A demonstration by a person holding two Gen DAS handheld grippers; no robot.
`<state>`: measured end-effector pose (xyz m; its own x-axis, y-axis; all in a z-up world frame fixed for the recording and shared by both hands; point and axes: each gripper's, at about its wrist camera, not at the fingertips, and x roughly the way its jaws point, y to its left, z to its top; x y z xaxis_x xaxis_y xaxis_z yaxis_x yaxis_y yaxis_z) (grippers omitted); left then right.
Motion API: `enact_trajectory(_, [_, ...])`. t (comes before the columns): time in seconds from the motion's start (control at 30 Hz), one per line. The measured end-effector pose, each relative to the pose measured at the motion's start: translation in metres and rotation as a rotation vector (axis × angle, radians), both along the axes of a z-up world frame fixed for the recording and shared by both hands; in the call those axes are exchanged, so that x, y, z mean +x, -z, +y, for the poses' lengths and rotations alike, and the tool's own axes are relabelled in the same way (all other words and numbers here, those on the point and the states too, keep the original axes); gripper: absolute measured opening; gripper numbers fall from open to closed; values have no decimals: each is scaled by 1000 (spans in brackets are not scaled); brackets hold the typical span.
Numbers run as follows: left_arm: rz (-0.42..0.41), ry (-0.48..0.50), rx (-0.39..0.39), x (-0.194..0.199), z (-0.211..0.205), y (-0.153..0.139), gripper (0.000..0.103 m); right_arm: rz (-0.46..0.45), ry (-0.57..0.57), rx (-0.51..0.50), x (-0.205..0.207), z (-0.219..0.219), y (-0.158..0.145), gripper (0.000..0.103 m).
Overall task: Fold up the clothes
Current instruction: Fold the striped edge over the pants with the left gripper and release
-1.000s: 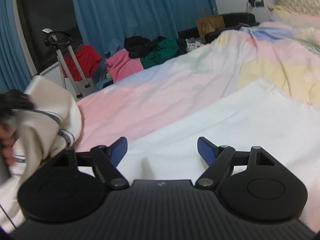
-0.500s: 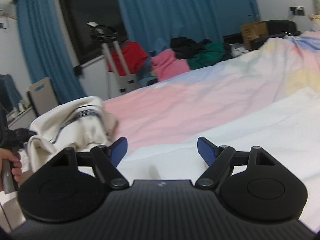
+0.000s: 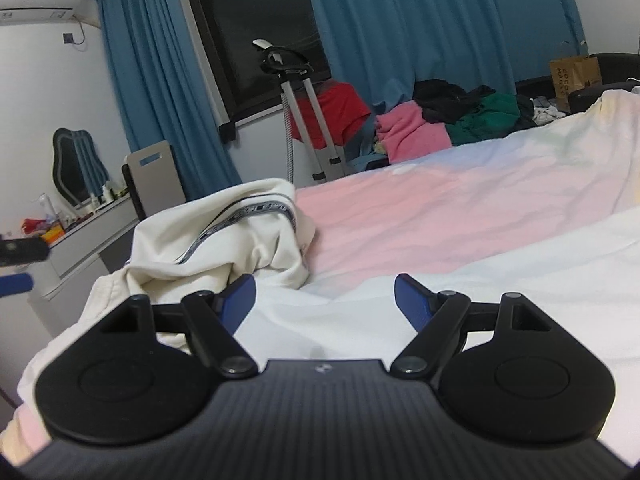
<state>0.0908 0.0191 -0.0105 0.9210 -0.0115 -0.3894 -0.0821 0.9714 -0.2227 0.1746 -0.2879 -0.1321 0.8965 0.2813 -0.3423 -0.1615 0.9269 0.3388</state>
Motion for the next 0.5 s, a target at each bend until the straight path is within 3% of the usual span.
enact_trajectory(0.17, [7,2,-69,-25,9,15,83,44,-5,-34,-12,12,1,79])
enact_trajectory(0.27, [1,-25,-89,-19,25,18,84,79,-38,-57,-5,22,-1,78])
enact_trajectory(0.4, [-14,-60,-86,-7,41,30,86,125,-82,-114,32,45,-6,78])
enact_trajectory(0.5, [20,-56,-139,9,58,45,86,149,-72,-152,80,68,-5,76])
